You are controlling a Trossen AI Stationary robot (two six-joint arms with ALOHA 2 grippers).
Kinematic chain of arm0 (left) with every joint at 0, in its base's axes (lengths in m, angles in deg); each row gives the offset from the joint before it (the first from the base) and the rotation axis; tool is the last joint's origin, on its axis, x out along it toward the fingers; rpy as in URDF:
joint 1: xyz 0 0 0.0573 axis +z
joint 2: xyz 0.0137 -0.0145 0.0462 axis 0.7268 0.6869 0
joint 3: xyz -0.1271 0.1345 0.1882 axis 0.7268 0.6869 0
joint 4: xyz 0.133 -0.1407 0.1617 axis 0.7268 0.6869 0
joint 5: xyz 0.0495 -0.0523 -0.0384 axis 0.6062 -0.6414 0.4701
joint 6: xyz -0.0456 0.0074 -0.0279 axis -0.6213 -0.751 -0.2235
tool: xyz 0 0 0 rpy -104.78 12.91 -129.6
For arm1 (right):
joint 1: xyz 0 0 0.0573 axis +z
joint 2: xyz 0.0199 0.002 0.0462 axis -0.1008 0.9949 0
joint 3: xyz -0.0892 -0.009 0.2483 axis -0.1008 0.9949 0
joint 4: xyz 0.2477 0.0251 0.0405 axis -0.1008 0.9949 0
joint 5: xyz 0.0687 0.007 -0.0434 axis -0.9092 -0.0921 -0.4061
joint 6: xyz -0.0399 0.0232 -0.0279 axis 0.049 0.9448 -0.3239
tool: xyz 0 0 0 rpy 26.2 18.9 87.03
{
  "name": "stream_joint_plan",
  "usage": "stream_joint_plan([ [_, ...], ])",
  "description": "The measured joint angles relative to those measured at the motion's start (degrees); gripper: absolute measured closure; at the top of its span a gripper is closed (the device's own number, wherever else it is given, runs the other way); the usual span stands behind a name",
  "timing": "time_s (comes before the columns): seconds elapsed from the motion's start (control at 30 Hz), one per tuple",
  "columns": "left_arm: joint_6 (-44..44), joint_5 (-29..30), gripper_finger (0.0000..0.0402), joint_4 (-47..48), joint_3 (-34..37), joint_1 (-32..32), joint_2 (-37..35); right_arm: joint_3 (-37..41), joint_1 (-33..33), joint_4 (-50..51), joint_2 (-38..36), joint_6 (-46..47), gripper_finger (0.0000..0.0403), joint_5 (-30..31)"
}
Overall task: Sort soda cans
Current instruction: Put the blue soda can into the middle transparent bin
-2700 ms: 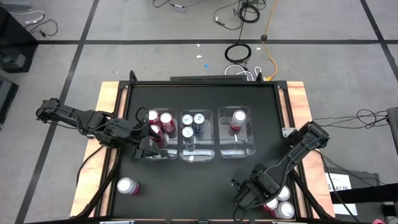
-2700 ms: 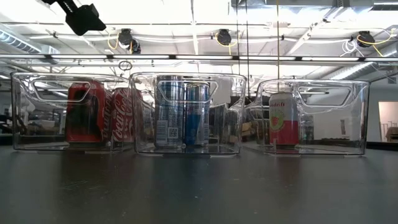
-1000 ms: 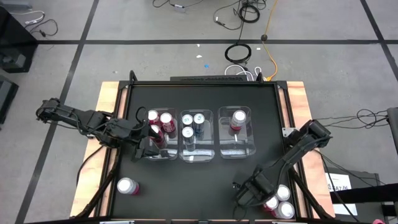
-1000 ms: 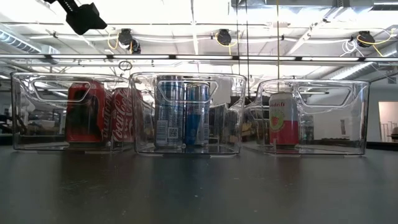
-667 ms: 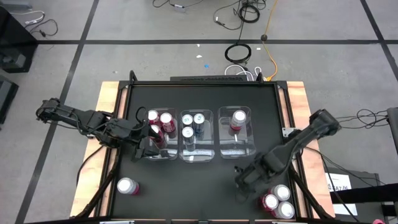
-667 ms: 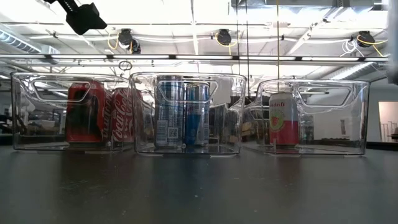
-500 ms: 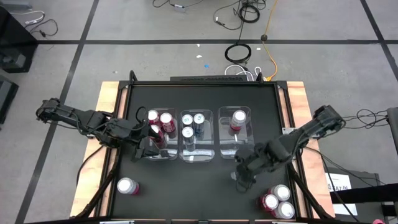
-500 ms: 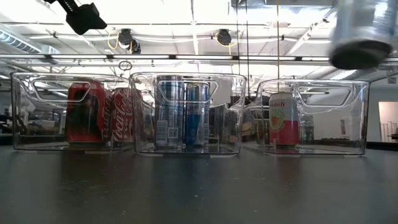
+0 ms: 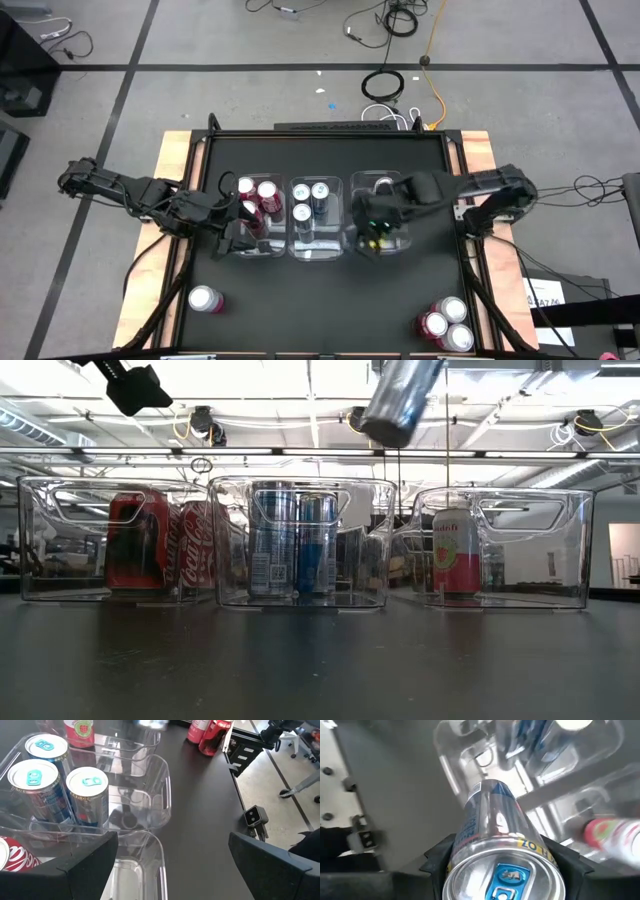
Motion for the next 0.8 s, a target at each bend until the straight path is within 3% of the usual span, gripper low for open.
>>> stream_joint_plan([
  [0.33,-0.02,0.45,0.0014,0.04,0.00,0.00,-0.02,-19.74,-7.40,8.63,18.47,-12.49,0.0187,-0.26],
  [0.8,-0.07,0.45,0.0014,0.03,0.00,0.00,-0.01,-21.37,-11.53,7.55,28.63,-19.38,0.0181,-2.92],
])
